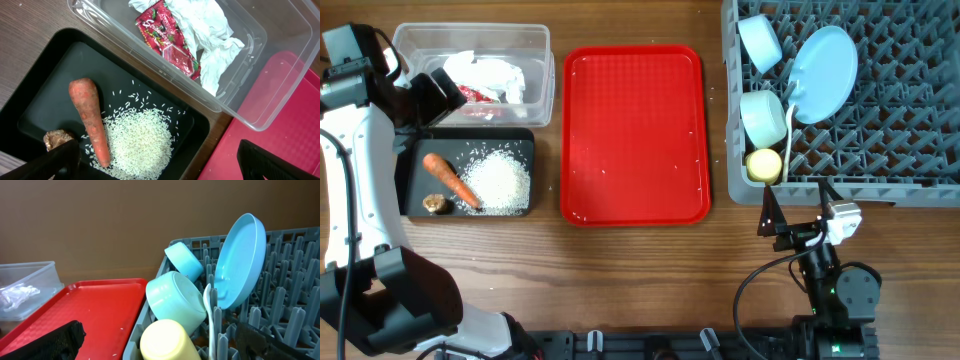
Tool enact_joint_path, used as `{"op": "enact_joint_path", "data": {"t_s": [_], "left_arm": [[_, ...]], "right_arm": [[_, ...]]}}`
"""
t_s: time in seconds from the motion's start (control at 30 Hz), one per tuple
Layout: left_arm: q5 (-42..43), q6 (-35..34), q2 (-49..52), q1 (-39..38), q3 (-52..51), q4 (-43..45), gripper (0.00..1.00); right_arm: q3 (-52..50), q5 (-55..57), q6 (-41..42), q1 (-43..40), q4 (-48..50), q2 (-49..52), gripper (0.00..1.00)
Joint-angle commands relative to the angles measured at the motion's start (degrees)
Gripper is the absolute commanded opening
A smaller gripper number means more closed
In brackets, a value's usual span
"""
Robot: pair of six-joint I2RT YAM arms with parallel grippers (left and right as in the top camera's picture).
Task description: Sort waste into correct bins and load items into the dishwasher rack
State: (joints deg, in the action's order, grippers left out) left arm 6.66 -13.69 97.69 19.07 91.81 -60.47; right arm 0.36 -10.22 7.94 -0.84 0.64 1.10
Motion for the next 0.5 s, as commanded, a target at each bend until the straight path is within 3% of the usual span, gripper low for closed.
{"op": "enact_joint_path", "data": {"t_s": [0.0,0.23,0.3,0.47], "left_arm": [[-0.8,-0.4,-0.6,0.0,1.1,-0.1,1.0],[-0.7,-0.5,-7.7,-3.3,-0.5,2.0,1.0],[-0.5,-0.2,-13.9,-5.7,-5.8,9.1,1.0],[-0.1,-0.6,-33.4,-8.9,-30.6,28.2,1.0]], "right_arm": [[-0.1,0.8,1.1,0.2,0.1,-0.3,1.0],[-0.1,0.8,1.1,0.2,0.1,-0.3,1.0],[-0.1,0.8,1.1,0.2,0.1,-0.3,1.0],[-0.1,0.8,1.1,0.2,0.1,-0.3,1.0]]}}
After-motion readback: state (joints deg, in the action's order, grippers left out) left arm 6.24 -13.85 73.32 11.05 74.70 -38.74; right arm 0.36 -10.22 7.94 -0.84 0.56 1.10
